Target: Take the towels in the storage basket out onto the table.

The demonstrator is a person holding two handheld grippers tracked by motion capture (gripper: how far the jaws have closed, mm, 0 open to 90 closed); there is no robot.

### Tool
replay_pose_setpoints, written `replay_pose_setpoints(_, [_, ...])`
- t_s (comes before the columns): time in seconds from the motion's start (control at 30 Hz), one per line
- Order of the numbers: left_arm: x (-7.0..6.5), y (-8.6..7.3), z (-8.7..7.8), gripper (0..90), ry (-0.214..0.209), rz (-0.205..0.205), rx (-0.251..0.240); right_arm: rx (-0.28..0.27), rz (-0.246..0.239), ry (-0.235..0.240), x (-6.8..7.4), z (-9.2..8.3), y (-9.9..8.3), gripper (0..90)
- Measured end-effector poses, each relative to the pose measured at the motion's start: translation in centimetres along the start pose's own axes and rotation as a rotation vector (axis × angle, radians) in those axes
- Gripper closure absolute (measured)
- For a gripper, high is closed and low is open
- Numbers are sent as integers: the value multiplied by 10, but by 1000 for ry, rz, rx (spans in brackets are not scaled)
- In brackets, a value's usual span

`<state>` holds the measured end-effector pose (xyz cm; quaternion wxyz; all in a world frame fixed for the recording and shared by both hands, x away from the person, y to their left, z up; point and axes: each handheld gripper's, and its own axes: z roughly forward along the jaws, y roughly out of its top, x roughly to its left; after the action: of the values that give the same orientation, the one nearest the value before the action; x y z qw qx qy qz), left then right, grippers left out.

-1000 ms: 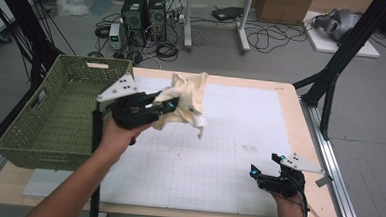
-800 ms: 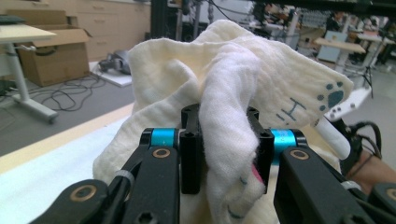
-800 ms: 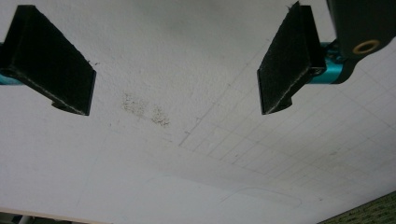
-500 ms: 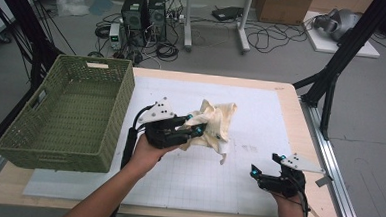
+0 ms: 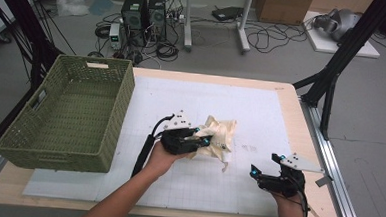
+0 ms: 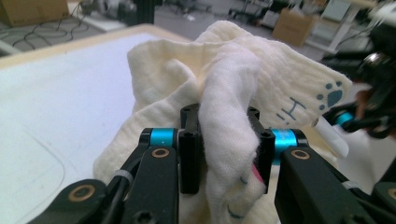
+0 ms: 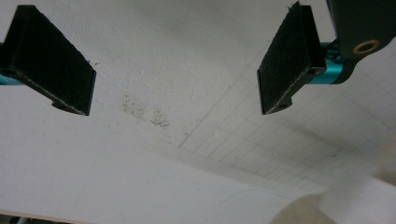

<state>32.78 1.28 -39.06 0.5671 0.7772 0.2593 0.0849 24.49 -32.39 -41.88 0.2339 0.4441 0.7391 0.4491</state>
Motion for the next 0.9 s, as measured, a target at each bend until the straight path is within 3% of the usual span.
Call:
replay_pose_setpoints(0.1, [0, -7, 11, 703, 11, 10, 52, 0, 0, 1, 0, 0, 0, 109])
replay_pose_setpoints(0.33, [8, -25, 33, 639, 44, -25, 128, 3, 4, 2, 0, 1, 0, 109])
replay_pose_setpoints(0.4, [10, -28, 36, 543, 58, -60, 132, 1, 0, 4, 0, 1, 0, 109])
replay_pose_setpoints(0.47, [11, -29, 36, 403, 90, -67, 139, 4, 6, 4, 0, 1, 0, 109])
replay_pose_setpoints(0.53, [12, -28, 33, 286, 121, -72, 137, 5, 7, 4, -1, 1, 0, 109])
replay_pose_setpoints(0.67, [16, -21, 15, 222, 134, -86, 72, 8, 7, 4, -1, 0, -1, 109])
replay_pose_setpoints(0.9, [26, -16, -29, 216, 157, -88, -4, 4, 8, 7, 0, 0, 0, 109])
